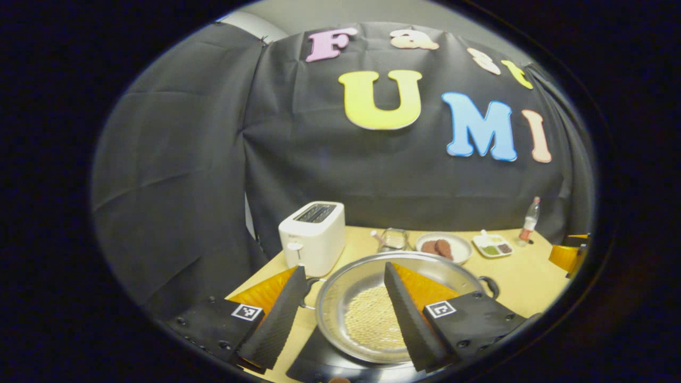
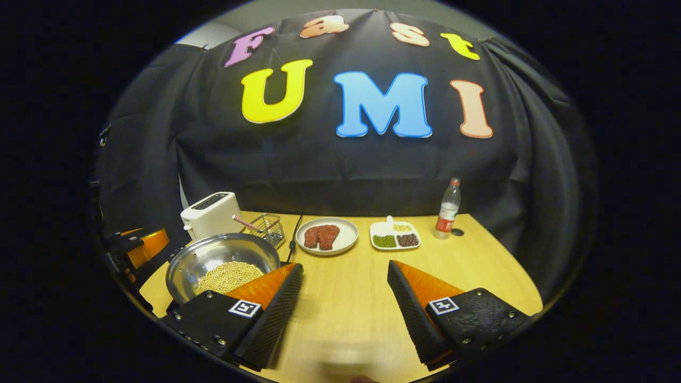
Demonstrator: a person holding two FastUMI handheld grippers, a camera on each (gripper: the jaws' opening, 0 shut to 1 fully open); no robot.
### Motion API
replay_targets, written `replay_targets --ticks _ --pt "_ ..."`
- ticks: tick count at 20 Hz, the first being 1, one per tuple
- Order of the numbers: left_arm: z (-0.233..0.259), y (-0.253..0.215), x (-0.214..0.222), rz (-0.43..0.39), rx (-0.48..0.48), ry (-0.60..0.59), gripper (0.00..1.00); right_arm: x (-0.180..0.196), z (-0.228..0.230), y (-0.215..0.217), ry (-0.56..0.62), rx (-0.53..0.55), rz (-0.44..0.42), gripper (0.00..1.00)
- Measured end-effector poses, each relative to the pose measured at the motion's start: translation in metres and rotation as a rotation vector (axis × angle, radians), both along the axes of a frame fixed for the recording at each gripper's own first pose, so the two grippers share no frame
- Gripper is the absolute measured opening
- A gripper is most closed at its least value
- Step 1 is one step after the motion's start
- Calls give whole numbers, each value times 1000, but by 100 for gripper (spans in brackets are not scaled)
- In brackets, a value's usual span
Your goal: First push the handle of the pot to place it horizontally, then grasp the pot with both hands and set it on the induction cooktop.
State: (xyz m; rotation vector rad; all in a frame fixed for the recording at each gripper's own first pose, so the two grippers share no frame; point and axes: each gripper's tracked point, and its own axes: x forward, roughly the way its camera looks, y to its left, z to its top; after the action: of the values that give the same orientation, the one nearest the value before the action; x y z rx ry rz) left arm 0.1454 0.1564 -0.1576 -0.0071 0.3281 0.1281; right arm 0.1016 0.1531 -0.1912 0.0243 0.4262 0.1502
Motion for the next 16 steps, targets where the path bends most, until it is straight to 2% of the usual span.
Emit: replay_targets --ticks 2,4,5,7,8,10,11,13,16 --pt "28 -42 -21 -20 -12 -62 100 -16 26 -31 -68 -3 -6 99" --pt "55 -81 -39 -43 -27 -116 92 -34 49 -62 -119 3 -17 99" --pt "69 -98 -49 -56 -30 -141 100 -43 60 -78 -147 8 -24 99" --pt "96 -130 -69 -69 -21 -196 100 -60 80 -108 -196 12 -39 98" --pt "109 -144 -80 -77 -17 -217 92 -69 88 -120 -214 14 -43 98" --pt "133 -170 -102 -93 -9 -260 100 -84 102 -141 -248 22 -42 98" --pt "142 -180 -113 -100 -11 -276 99 -90 107 -151 -255 22 -46 98" --pt "155 -203 -132 -128 -20 -289 91 -104 113 -166 -255 27 -60 98" --pt "171 -216 -153 -157 -12 -323 91 -118 125 -176 -274 45 -80 98"
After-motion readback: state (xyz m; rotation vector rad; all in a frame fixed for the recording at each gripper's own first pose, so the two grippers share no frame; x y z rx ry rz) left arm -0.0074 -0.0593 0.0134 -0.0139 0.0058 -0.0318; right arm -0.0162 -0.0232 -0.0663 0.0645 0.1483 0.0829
